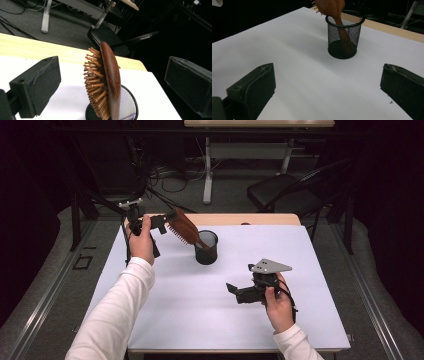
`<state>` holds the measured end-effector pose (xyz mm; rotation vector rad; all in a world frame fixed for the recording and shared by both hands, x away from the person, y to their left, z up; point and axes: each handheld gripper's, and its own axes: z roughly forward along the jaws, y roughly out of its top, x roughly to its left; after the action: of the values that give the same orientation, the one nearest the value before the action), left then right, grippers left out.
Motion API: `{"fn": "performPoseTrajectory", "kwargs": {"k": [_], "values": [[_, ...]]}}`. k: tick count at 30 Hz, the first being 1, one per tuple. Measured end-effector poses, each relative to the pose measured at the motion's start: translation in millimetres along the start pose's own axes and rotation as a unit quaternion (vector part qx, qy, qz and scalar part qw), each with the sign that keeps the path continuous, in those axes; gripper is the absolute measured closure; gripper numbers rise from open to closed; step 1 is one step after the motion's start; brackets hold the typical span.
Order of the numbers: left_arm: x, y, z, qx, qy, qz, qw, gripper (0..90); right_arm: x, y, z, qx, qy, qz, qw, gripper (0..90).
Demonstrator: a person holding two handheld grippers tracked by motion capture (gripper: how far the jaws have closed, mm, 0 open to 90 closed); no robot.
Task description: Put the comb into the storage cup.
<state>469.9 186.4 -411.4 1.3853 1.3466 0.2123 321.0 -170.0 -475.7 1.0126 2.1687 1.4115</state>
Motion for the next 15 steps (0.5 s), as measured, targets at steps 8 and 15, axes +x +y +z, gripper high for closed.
{"fn": "performPoseTrajectory", "kwargs": {"k": [8, 15], "values": [[-4.7, -1.0, -2.7, 0.015, 0.013, 0.049, 0.9986, 0.6, 0.1, -0.1, 0.2, 0.002, 0.001, -0.001, 1.0, 0.0], [-6.6, -2.8, -6.9, 0.032, 0.028, 0.097, 0.9944, 0.6, -0.2, -0.3, 0.4, 0.003, 0.0, -0.001, 1.0, 0.0]]}}
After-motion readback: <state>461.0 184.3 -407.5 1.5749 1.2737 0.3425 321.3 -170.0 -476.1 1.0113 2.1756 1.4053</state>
